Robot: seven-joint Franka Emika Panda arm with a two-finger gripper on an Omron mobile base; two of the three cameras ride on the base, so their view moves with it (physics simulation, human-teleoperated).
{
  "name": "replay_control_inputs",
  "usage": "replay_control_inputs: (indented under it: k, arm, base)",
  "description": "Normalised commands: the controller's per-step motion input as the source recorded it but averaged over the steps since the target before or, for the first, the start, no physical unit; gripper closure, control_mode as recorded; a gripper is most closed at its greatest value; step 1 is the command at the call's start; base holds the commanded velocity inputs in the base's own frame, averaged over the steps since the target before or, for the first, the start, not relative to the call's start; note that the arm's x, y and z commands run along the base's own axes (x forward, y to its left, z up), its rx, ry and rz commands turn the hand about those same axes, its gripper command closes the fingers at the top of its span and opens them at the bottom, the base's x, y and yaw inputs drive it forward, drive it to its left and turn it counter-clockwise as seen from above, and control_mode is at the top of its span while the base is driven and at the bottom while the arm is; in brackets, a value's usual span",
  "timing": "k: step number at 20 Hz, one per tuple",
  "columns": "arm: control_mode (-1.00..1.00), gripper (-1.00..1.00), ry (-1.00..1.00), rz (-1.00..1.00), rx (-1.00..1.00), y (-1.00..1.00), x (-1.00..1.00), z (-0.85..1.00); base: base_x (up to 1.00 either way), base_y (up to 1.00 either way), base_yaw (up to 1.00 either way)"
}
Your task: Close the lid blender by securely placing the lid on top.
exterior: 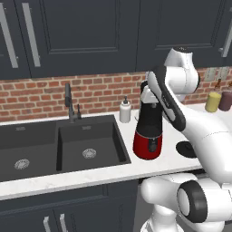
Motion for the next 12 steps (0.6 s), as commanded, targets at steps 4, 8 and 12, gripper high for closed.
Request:
replay_control_inputs:
  k: [4,8,12]
  arm:
    - [-1.0,-1.0,0.02,0.01,-0.01,-0.01,0.0,-0.03]
    - [-1.0,-1.0,0.05,0.11,0.13,-0.73,-0.31,0.0]
    - [-1.0,-1.0,0.01,0.1,0.22,-0.99,-0.57,-0.01]
  base:
    - [0.0,0.0,0.0]
    - [0.0,0.0,0.0]
    - [0.0,0.0,0.0]
